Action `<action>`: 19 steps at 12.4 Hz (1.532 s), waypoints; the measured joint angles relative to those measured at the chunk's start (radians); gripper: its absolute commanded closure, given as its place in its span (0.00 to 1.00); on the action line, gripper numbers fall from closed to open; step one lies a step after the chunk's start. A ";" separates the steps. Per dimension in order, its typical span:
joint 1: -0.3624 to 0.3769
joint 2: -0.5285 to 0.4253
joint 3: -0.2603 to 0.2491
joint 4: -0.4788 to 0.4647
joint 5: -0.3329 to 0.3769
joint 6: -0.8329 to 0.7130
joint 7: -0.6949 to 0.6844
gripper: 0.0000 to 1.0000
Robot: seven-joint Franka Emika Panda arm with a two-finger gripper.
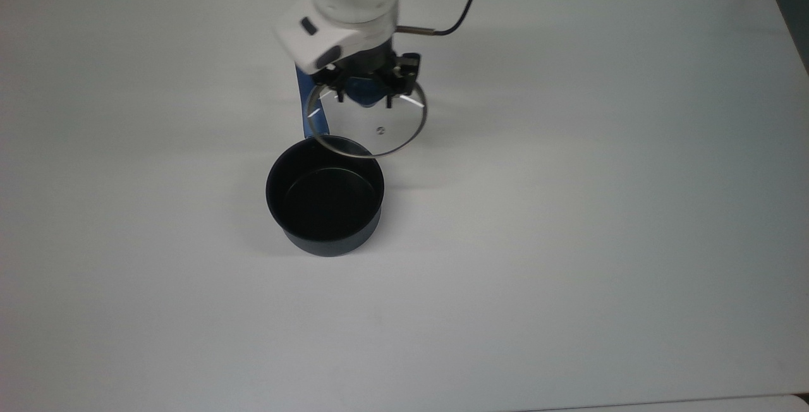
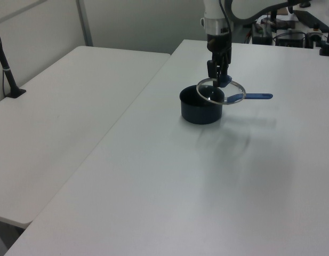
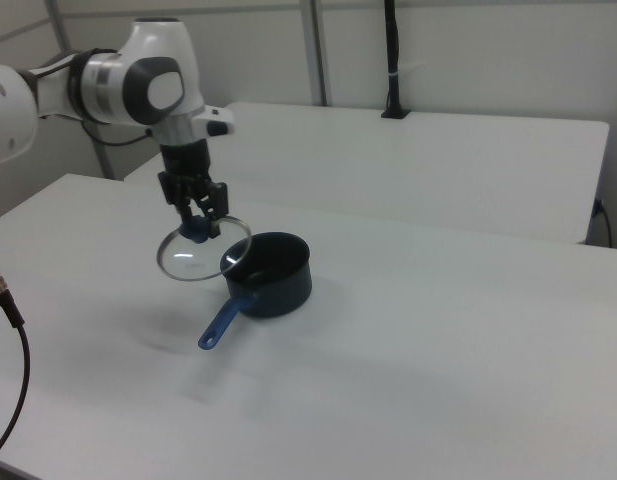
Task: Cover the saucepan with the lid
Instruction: 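Lift the glass lid and carry it over the black saucepan, then lower the lid onto the saucepan rim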
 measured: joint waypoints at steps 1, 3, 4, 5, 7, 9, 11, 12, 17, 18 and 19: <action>-0.020 0.014 0.000 0.014 0.000 0.000 0.010 0.48; -0.054 0.054 -0.001 0.051 0.000 0.000 0.026 0.48; -0.065 0.070 -0.001 0.066 0.000 0.000 0.039 0.48; -0.074 0.082 -0.002 0.076 0.000 0.000 0.056 0.48; -0.081 0.101 -0.008 0.096 0.000 0.003 0.102 0.48; -0.089 0.124 -0.009 0.116 0.000 0.008 0.141 0.48; -0.094 0.149 -0.009 0.142 0.000 0.026 0.192 0.48; -0.097 0.157 -0.011 0.150 0.000 0.038 0.218 0.48; -0.098 0.178 -0.021 0.155 0.000 0.105 0.314 0.48; -0.098 0.184 -0.021 0.155 0.000 0.110 0.323 0.48; -0.098 0.189 -0.021 0.156 0.000 0.119 0.329 0.48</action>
